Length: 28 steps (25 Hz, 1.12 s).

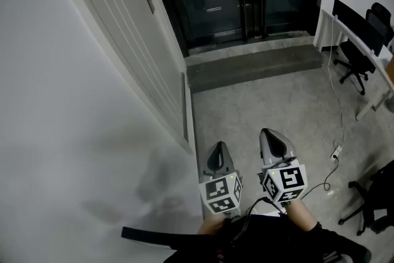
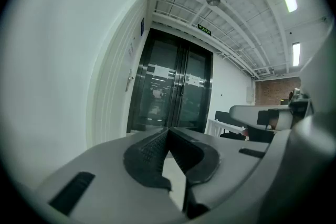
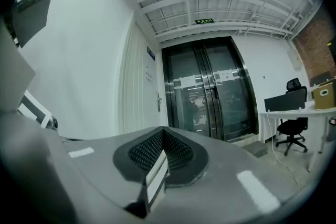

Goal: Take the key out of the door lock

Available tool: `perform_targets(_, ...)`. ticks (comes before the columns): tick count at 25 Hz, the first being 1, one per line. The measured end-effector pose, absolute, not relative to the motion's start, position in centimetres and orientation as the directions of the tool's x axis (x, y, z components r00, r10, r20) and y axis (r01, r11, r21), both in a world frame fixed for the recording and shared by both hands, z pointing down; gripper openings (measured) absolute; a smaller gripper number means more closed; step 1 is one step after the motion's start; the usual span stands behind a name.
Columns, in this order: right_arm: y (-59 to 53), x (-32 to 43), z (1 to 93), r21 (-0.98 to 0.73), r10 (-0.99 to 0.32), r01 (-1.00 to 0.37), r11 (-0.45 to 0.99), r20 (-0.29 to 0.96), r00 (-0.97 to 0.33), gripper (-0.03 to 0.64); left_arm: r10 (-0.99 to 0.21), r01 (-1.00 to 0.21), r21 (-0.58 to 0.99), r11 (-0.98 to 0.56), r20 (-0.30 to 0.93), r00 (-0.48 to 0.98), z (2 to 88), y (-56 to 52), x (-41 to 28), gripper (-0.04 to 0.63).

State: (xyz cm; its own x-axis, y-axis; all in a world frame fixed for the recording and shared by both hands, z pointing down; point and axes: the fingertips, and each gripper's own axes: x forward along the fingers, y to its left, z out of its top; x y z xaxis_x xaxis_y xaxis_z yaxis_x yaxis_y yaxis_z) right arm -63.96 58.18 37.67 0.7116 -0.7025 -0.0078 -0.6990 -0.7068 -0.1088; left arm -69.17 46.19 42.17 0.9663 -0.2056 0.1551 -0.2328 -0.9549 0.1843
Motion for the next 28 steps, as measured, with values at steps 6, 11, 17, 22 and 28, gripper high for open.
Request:
perform_targets(6, 57.5, -64.3, 37.7, -0.131, -0.704, -0.7, -0.702, -0.02, 0.71, 0.0, -0.218, -0.247, 0.196, -0.949, 0.158, 0.963, 42.3, 45.4, -69.8, 0.0)
perform_targets(11, 56.9, -64.0, 37.6, -0.16, -0.697, -0.693, -0.704, -0.032, 0.716, 0.0, -0.219, -0.253, 0.199, -0.947, 0.178, 0.959, 43.0, 44.5, -69.8, 0.0)
perform_targets(17, 56.1, -63.9, 38.1, -0.168, -0.67, -0.667, -0.726, -0.046, 0.741, 0.0, -0.213, -0.251, 0.202, -0.947, 0.19, 0.958, 44.1, 43.0, -70.1, 0.0)
perform_targets(22, 55.2, -63.3, 39.1, -0.144, -0.663, -0.66, -0.738, -0.034, 0.748, 0.0, -0.195, -0.234, 0.206, -0.95, 0.196, 0.961, 44.8, 42.3, -68.9, 0.0)
perform_targets(28, 54.1, -59.7, 39.6, -0.138, -0.674, -0.671, -0.729, -0.031, 0.738, 0.001, -0.203, -0.245, 0.214, -0.946, 0.203, 0.958, 45.3, 41.5, -65.2, 0.0)
